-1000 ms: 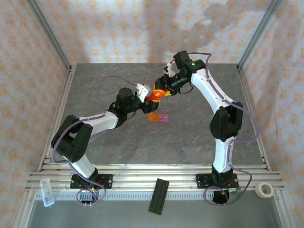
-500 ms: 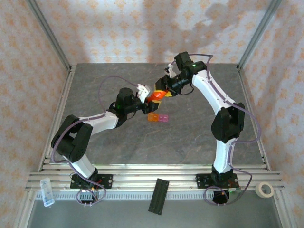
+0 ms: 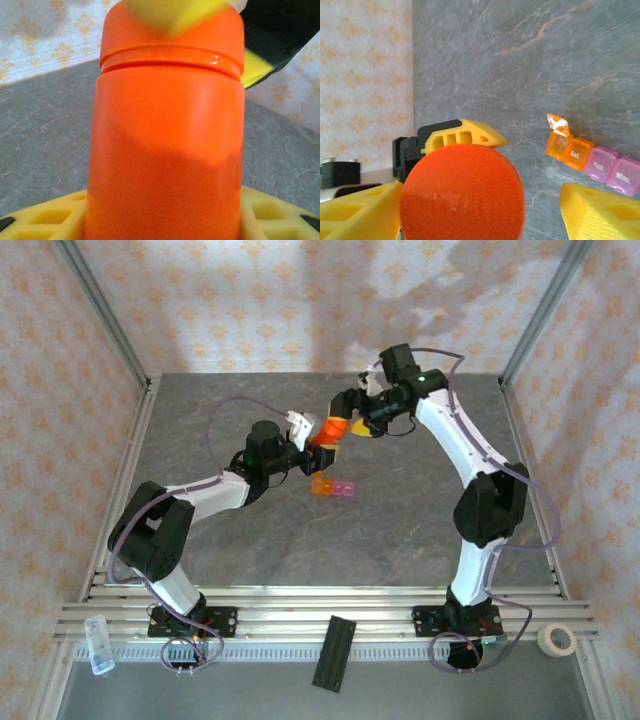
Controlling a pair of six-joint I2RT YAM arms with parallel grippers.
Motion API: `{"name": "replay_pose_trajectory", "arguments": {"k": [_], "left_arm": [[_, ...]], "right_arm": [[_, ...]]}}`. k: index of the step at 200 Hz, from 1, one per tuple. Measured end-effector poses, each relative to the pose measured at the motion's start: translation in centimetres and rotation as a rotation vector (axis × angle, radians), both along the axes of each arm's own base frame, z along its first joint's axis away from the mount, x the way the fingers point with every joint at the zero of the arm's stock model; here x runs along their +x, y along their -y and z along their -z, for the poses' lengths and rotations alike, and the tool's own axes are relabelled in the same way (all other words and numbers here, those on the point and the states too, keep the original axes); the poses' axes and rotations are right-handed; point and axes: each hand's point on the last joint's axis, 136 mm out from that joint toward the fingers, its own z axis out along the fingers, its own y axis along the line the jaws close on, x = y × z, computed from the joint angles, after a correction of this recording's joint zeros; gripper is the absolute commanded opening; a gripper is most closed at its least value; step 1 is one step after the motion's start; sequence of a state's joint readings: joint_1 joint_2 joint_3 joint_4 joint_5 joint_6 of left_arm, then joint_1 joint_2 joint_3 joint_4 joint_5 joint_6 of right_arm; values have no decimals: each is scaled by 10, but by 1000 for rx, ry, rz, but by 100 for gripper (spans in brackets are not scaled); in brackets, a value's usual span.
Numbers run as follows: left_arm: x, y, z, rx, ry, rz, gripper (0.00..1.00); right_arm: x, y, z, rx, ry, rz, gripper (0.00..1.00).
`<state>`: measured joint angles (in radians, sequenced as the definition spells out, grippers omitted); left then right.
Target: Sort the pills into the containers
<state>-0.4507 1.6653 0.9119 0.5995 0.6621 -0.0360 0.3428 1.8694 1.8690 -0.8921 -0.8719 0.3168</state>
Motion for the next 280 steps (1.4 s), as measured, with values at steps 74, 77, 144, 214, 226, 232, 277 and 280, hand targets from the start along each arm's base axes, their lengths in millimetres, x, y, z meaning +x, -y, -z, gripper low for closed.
{"name": "replay_pose_trajectory", "arguments": {"k": [74, 77, 144, 214, 226, 232, 277, 280], "left_arm": [[7, -9, -5, -19, -43, -43, 0], [7, -9, -6, -18, -45, -43, 0], [5, -8, -14, 20, -40, -18, 0], [5, -6, -16, 39, -50, -7, 0], [6, -6, -18, 39, -49, -7, 0], [7, -5, -19, 38, -48, -6, 0], [11, -3, -18, 41, -57, -3, 0], [11, -3, -17, 41, -57, -3, 0]], "right_arm": [[22, 55, -19, 39, 83, 283, 84], [23, 55, -17, 40, 80, 295, 84], [29, 40, -9, 42, 84, 376, 84], [24, 13, -24, 59, 120, 337, 78], [25, 10, -25, 61, 122, 332, 77], [25, 8, -25, 62, 123, 329, 77], [25, -10, -19, 56, 118, 290, 71], [24, -12, -19, 55, 117, 287, 70]]}}
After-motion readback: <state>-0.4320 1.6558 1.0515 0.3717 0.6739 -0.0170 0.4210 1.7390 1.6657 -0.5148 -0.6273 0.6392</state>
